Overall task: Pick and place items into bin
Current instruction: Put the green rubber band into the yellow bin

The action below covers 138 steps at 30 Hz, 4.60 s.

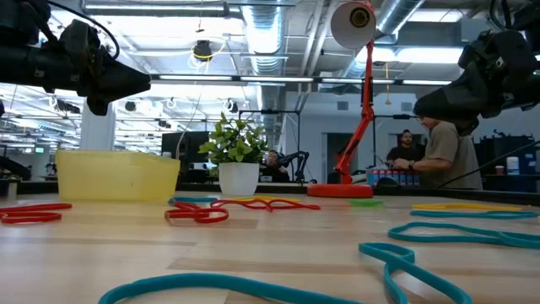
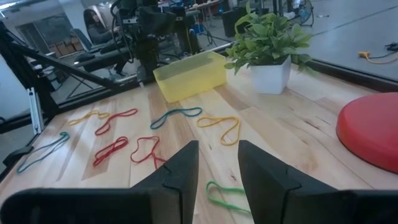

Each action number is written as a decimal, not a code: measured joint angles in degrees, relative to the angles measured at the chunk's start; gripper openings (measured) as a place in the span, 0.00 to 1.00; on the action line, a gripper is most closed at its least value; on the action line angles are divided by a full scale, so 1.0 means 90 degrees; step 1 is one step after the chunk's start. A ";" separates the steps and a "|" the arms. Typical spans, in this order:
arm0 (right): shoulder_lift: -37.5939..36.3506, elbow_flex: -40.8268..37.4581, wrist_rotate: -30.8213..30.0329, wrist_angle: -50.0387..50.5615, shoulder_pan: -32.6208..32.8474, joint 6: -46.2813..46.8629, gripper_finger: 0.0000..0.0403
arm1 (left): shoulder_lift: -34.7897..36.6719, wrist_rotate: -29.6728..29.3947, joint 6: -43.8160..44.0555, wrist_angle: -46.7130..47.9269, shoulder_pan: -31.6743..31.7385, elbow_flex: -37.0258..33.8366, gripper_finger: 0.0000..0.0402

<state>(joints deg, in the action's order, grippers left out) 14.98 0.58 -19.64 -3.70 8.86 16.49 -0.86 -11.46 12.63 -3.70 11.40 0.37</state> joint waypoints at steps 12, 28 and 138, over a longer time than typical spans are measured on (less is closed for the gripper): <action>0.0000 0.0000 0.0000 -0.0002 0.0000 -0.0013 0.27 | -0.0002 -0.0019 0.0039 -0.0002 0.0000 0.0001 0.23; 0.0000 0.0000 0.0096 0.0058 0.0015 -0.0010 0.27 | -0.0002 0.0178 0.0332 -0.0029 0.0001 0.0000 0.23; 0.8787 0.5197 0.1788 0.3155 -0.0917 -0.0822 0.27 | -0.2431 0.0201 0.0836 0.0287 -0.0032 0.1769 0.23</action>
<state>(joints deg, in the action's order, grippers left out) 94.07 47.35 -3.54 24.69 0.61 9.10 -22.74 -9.66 20.16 -1.13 11.11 16.29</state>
